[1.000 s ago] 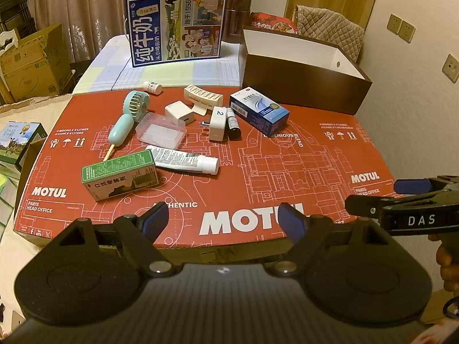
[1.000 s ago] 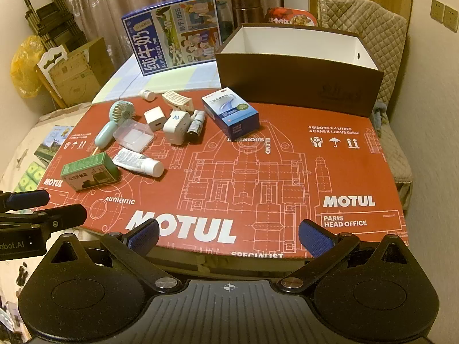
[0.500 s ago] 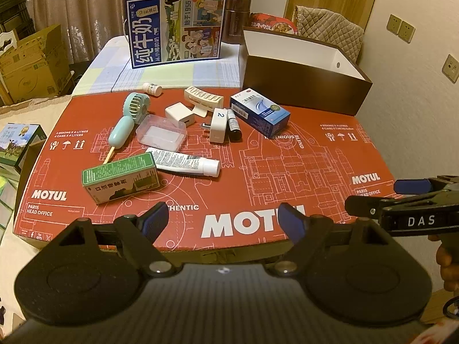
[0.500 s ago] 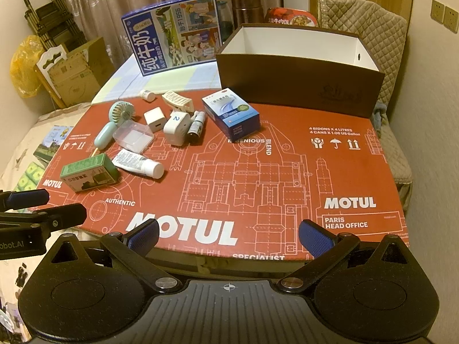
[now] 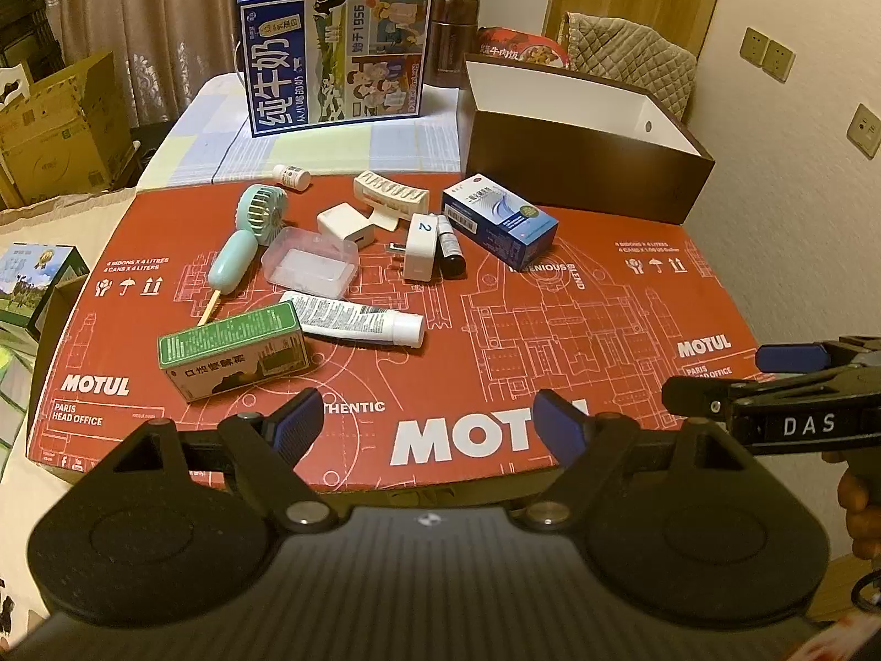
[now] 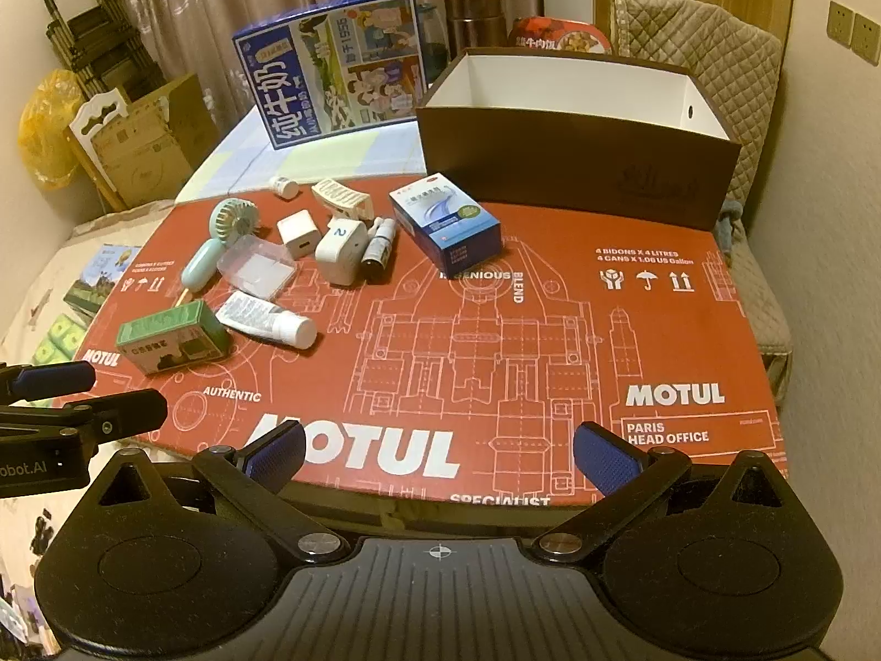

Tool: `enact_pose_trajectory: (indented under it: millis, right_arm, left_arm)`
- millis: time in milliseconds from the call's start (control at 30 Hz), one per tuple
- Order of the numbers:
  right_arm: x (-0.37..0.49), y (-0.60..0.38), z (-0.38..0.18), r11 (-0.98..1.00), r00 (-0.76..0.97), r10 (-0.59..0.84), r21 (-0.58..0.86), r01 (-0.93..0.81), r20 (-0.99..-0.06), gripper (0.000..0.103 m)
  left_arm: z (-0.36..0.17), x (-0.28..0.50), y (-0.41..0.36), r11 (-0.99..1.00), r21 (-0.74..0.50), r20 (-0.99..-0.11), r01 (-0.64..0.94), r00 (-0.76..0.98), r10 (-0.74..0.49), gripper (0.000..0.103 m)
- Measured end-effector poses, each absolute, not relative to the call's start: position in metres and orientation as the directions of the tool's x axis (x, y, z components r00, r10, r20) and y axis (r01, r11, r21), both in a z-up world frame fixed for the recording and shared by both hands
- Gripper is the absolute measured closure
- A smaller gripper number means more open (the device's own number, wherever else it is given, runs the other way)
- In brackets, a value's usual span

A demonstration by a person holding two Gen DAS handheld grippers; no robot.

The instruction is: Organize rigid objects

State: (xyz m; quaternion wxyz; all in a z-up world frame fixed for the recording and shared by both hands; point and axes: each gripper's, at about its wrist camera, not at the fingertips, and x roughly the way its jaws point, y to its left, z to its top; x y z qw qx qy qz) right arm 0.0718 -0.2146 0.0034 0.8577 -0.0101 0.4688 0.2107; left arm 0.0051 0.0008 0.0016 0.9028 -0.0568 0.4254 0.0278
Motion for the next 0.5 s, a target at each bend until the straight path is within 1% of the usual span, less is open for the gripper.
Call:
enact_pose_trajectory:
  millis: [500]
  right_arm:
    - [0.0727, -0.2137, 0.0029, 0.911, 0.472, 0.351, 0.179, -0.371, -0.809, 0.002]
  left_arm:
    - [0.0018, 0.0107, 0.0007, 0.992, -0.080, -0.772, -0.095, 0.635, -0.002, 0.022]
